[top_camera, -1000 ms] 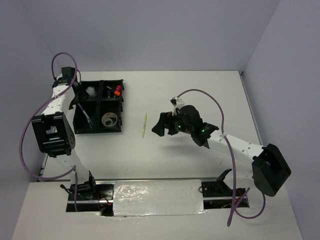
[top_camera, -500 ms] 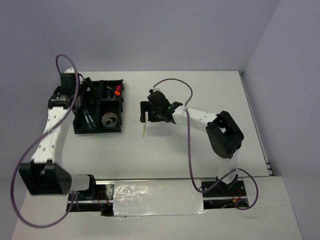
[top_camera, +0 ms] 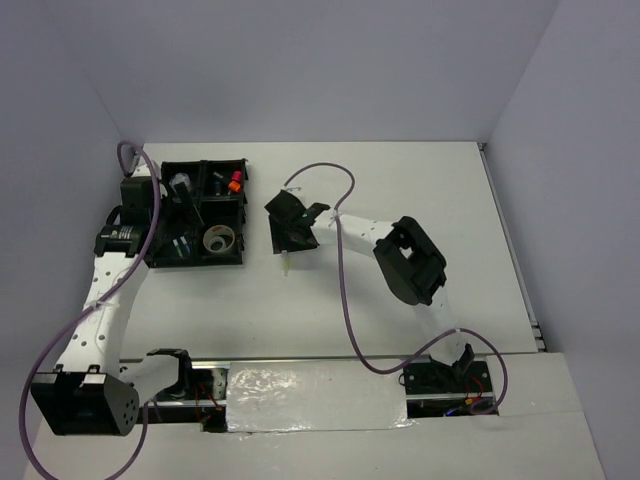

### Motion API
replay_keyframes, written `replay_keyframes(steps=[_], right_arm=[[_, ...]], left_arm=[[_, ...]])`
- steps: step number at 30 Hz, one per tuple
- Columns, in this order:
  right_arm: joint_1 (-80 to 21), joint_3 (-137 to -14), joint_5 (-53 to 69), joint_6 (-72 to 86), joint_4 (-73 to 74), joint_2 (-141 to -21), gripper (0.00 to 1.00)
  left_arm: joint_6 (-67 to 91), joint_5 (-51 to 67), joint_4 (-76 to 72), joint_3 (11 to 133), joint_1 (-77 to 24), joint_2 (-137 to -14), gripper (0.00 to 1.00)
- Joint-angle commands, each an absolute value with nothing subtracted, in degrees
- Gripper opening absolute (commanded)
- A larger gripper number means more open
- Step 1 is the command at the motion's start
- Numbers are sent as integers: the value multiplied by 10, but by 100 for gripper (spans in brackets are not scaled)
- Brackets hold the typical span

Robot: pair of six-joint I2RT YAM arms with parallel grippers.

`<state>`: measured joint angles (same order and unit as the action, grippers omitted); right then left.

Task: Sort the stationery into containers
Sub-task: Pick up the pen from the center of the board.

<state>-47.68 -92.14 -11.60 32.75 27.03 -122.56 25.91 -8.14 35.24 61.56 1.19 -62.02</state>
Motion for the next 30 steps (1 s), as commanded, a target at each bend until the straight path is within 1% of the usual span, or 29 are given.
replay_keyframes(steps=[1,3,5,7,12,13,14,16,17,18,21,22,24,25,26,28,29,30], right_arm=[[-503,-998,-215,342,338,-1255,68],[-516,-1053,-262,348,403,-1295,64],[-516,-1070,-266,357,433,-1319,63],[-517,-1055,-257,360,416,-1317,62],[-514,-1013,-236,371,387,-1305,55],[-512,-1013,-229,373,388,-1307,50],[-513,-1010,-222,373,386,-1308,35],[-512,-992,-208,376,369,-1303,17],[-513,-984,-192,376,360,-1299,4],[-512,-959,-182,376,348,-1292,0],[-508,-895,-135,366,284,-1241,0],[-509,-875,-131,363,246,-1195,0],[-512,-809,-113,345,201,-1140,0],[-513,-784,-102,338,148,-1112,0],[-516,-739,-72,326,120,-1056,0],[-518,-699,-27,319,47,-987,0],[-517,-665,21,316,20,-968,0],[-517,-654,41,317,-14,-952,0]], left_arm=[[245,-57,326,614,14,-612,99],[243,-48,321,608,14,-602,99],[241,-41,319,605,14,-596,99],[238,-39,318,604,14,-594,99],[237,-25,316,601,13,-591,99],[237,-20,315,599,14,-590,99],[237,-18,315,599,14,-588,99],[239,-6,312,592,14,-586,99],[241,-4,309,588,14,-583,99],[243,11,307,578,13,-581,99],[263,79,285,549,13,-572,99],[269,103,277,541,12,-571,99],[284,179,248,517,8,-572,99],[306,211,233,507,5,-573,99],[320,268,195,487,-7,-575,99],[372,307,149,469,-32,-574,99],[388,321,109,455,-57,-573,99],[420,322,91,451,-69,-572,99]])
